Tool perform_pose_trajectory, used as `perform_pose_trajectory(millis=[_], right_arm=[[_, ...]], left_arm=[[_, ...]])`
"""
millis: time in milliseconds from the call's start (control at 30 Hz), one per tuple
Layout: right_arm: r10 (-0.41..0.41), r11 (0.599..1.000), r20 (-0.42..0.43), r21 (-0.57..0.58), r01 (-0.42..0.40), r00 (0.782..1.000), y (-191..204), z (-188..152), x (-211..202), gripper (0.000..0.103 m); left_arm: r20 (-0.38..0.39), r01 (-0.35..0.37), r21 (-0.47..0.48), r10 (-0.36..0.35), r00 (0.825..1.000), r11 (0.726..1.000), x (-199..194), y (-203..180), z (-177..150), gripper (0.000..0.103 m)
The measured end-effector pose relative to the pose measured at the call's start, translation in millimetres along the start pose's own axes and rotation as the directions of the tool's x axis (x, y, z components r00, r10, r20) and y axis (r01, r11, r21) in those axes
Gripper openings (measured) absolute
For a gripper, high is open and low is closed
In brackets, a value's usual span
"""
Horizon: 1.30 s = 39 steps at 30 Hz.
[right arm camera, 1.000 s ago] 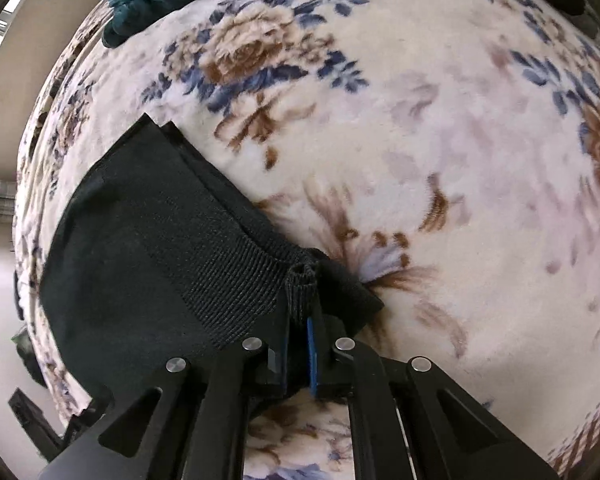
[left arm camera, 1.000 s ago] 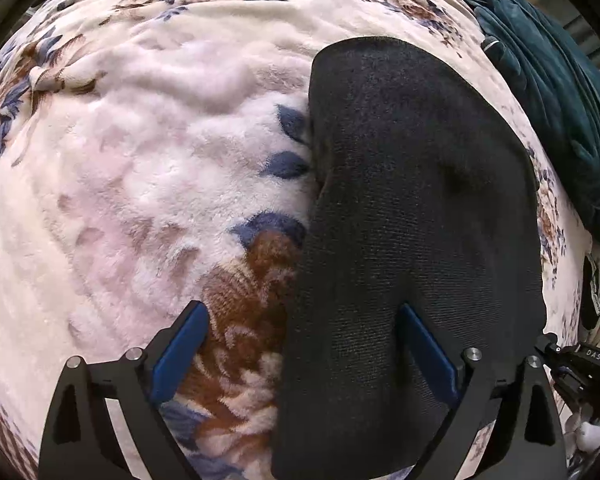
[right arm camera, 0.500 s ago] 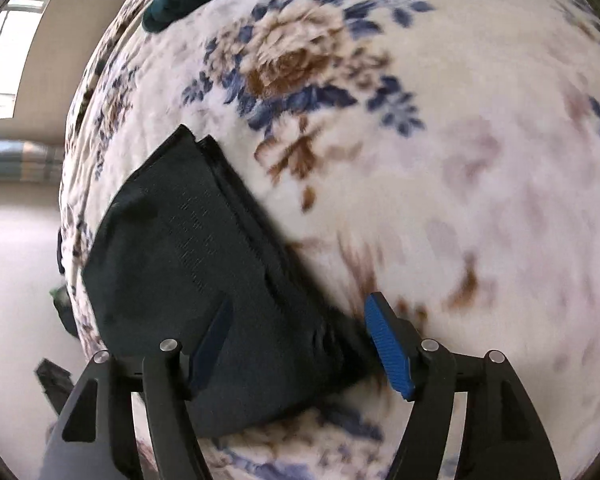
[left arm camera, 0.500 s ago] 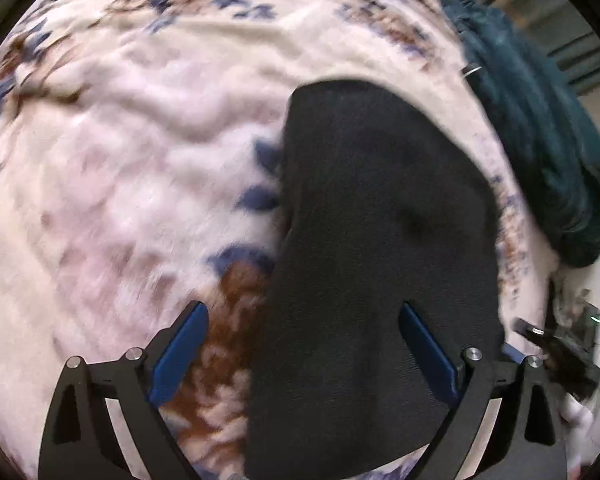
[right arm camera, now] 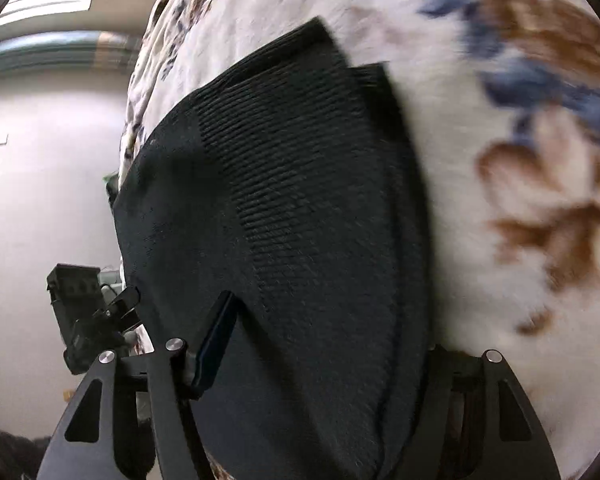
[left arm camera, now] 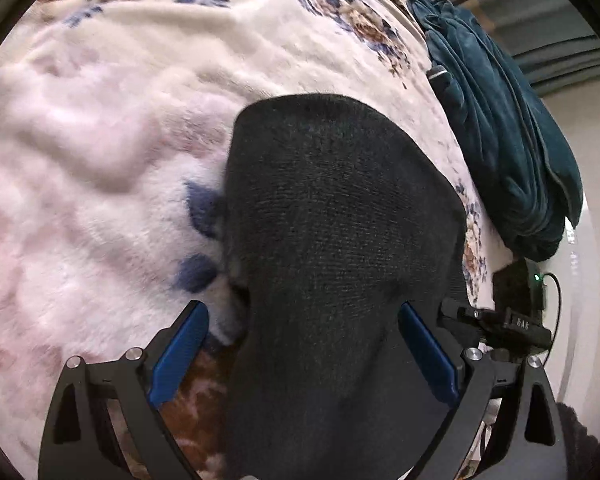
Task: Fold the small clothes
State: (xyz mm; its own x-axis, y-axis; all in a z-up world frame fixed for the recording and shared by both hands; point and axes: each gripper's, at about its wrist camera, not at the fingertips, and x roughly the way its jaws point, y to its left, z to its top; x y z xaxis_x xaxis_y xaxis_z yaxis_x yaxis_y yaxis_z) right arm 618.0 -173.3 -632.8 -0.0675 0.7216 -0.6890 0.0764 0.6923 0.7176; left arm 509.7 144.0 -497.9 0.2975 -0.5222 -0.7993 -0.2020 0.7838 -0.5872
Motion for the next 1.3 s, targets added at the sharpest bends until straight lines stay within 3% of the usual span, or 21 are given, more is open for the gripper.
perform_pose_trajectory(millis=[133,200,233,267,333,367,400,467,667,900,1133,1300], right_arm=[[0.148,0.989,-0.024,0.026,-0.147,0.989,-4.1,11.6,1.6,0.068],[0.178,0.984,-0.060,-0.001,-0.178,0.982,1.4,11.6,8.6,0.068],[0.171,0.985,-0.068,-0.005,-0.172,0.983,2.8,11.4,12.5,0.068],[0.167,0.986,-0.074,-0.005,-0.167,0.983,4.8,13.3,18.3,0.067],[0.134,0.991,-0.062,-0.004,-0.135,0.989,8.9,16.1,21.9,0.053],[0.113,0.994,-0.052,0.003,-0.113,0.992,7.8,14.2,21.4,0.040],[0.107,0.994,-0.034,0.016,-0.106,0.994,6.8,13.4,20.1,0.029],[0.098,0.994,0.008,0.041,-0.098,0.995,5.1,7.4,12.9,0.020],[0.045,0.998,0.097,0.032,-0.049,0.994,33.5,-10.0,-8.5,0.019],[0.081,0.996,0.143,0.019,-0.085,0.986,48.1,-17.7,-50.9,0.018],[0.108,0.994,0.202,0.000,-0.110,0.973,83.3,16.8,-79.4,0.018],[0.128,0.991,0.257,-0.006,-0.131,0.958,104.1,68.3,-90.1,0.018]], left_arm=[[-0.001,0.085,-0.043,-0.085,0.996,0.995,5.8,3.6,6.1,0.097],[0.006,0.120,-0.038,-0.120,0.993,0.992,7.1,0.3,8.7,0.094],[0.012,0.142,-0.024,-0.142,0.990,0.990,7.4,-4.0,9.7,0.086],[0.018,0.141,-0.015,-0.141,0.990,0.990,7.4,-7.4,10.2,0.065],[0.025,0.122,0.012,-0.123,0.992,0.992,5.5,-14.0,11.5,0.054],[0.039,0.122,0.018,-0.123,0.992,0.992,1.7,-14.8,11.2,0.036],[0.051,0.133,0.011,-0.134,0.990,0.991,-4.3,-14.0,10.4,0.030],[0.049,0.135,0.019,-0.135,0.990,0.991,-10.5,-16.0,9.6,0.027],[0.032,0.105,0.079,-0.108,0.994,0.991,-27.5,-37.7,13.2,0.024],[0.039,0.096,0.147,-0.103,0.994,0.985,-51.2,-67.5,36.9,0.024],[0.058,0.075,0.227,-0.090,0.994,0.971,-74.1,-94.3,98.9,0.024],[0.072,0.051,0.278,-0.074,0.995,0.959,-67.5,-101.6,165.1,0.024]])
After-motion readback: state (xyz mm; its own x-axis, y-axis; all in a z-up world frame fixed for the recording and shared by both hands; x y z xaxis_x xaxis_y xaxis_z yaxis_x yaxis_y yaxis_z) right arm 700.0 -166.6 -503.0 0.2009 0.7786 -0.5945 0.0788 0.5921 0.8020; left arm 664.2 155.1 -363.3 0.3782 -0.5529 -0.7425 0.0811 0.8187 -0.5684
